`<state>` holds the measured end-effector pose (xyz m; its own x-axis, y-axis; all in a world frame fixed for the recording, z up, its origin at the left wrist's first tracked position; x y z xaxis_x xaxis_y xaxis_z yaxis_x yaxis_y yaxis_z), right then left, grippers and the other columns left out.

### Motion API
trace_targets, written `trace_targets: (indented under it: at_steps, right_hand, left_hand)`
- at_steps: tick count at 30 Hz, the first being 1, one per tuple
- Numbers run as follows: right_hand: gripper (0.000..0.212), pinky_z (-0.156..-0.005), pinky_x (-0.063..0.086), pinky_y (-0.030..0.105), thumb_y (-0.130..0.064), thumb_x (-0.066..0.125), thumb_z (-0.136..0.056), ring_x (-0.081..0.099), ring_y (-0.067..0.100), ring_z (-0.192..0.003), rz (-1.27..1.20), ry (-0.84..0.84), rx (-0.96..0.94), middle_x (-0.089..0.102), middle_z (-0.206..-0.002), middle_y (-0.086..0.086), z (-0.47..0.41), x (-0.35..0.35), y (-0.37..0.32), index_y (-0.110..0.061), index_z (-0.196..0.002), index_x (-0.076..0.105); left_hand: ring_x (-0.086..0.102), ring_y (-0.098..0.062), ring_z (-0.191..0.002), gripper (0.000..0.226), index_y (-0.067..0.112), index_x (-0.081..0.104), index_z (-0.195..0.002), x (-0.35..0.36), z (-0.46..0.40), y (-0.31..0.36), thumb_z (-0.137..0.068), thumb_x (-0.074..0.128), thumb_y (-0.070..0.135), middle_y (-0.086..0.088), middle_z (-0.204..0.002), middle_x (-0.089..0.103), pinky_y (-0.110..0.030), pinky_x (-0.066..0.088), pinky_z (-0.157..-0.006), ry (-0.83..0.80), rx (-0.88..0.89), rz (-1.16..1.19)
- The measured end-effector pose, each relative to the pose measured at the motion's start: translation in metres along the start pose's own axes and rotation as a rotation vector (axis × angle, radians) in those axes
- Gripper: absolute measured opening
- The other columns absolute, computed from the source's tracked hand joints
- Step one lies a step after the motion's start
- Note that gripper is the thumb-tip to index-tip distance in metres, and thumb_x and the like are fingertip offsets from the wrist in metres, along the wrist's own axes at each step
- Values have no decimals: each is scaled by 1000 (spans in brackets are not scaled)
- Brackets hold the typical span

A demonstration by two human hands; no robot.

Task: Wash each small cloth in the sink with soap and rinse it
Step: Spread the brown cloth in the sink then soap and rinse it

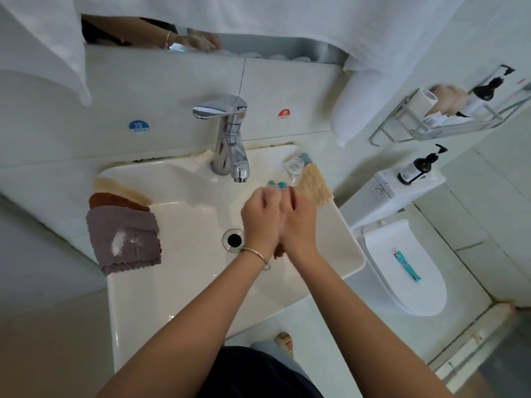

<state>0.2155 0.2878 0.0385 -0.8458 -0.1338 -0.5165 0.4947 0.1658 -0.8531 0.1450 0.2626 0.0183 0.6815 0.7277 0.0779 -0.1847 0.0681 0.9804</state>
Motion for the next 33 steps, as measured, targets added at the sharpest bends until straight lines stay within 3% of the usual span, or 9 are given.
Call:
trace_targets:
  at_steps: [3,8,11,15,18,21,28,30,33]
  right_hand:
    - [30,-58,44,37,-47,48,-95,54,12,-60,79,-147,-77,55,-61,-9,12,7,1,-32,-70,45]
    - [30,-55,38,35,-29,49,-99,46,5,-52,26,-52,-13,49,-57,-6,-1,3,7,-20,-71,45]
    - [20,-60,43,38,-36,41,-100,59,21,-68,237,-209,-132,60,-70,-1,11,10,7,-32,-82,47]
    - [23,-64,34,33,-26,37,-99,52,21,-74,529,-138,-205,51,-82,0,-11,8,8,-12,-92,54]
    - [23,-63,41,39,-33,35,-101,58,27,-73,388,-230,-168,59,-77,2,4,14,9,-20,-95,53]
    - [17,-65,31,32,-26,40,-101,52,16,-71,500,-210,-119,44,-74,-11,-12,8,16,-20,-86,46]
    - [31,-63,41,37,-34,33,-94,55,23,-68,334,-197,-198,61,-82,13,0,11,10,-14,-92,56]
    - [26,-59,33,34,-25,38,-96,44,13,-59,373,-142,-130,51,-73,6,-11,6,13,-10,-81,52]
    - [25,-57,38,38,-33,38,-100,53,22,-62,323,-230,-116,54,-68,2,1,11,8,-18,-83,49]
  left_hand:
    - [39,-11,-55,42,17,42,-56,-5,-7,-7,-97,53,16,5,-54,46,-30,35,-60,54,-53,36]
    - [47,-16,-56,39,21,45,-57,-1,-2,-4,-96,51,17,-1,-53,50,-31,40,-61,-5,-23,29]
    - [48,-10,-51,42,21,49,-56,-7,-10,-9,-98,51,18,5,-46,51,-31,39,-61,15,-129,128]
    - [50,-10,-60,36,20,51,-61,1,2,-5,-96,50,14,7,-59,54,-30,42,-63,-35,-43,33]
    - [49,-15,-64,38,24,51,-60,-8,-13,-14,-97,51,18,3,-62,57,-34,43,-70,3,-103,40]
    - [45,-6,-60,36,22,44,-63,0,3,-8,-99,48,19,4,-63,53,-30,39,-64,-74,4,-66]
    - [49,-9,-59,36,20,50,-61,-6,3,-8,-97,49,13,6,-59,54,-25,39,-60,-70,-46,-17]
    - [50,-11,-60,34,17,50,-62,1,10,-1,-96,50,16,5,-59,54,-29,40,-60,-105,-11,-40]
    - [53,-16,-64,34,20,49,-62,-7,-8,-1,-96,49,14,5,-62,53,-30,37,-63,-76,-39,-67]
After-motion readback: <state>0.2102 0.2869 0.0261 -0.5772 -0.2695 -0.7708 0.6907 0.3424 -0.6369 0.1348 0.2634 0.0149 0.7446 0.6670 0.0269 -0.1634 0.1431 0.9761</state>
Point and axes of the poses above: each hand's wrist, its own z-axis away from the middle knuckle, its own x-axis out of the palm, y = z × x, the point moved 3 cm from there along -z, towards the middle knuckle
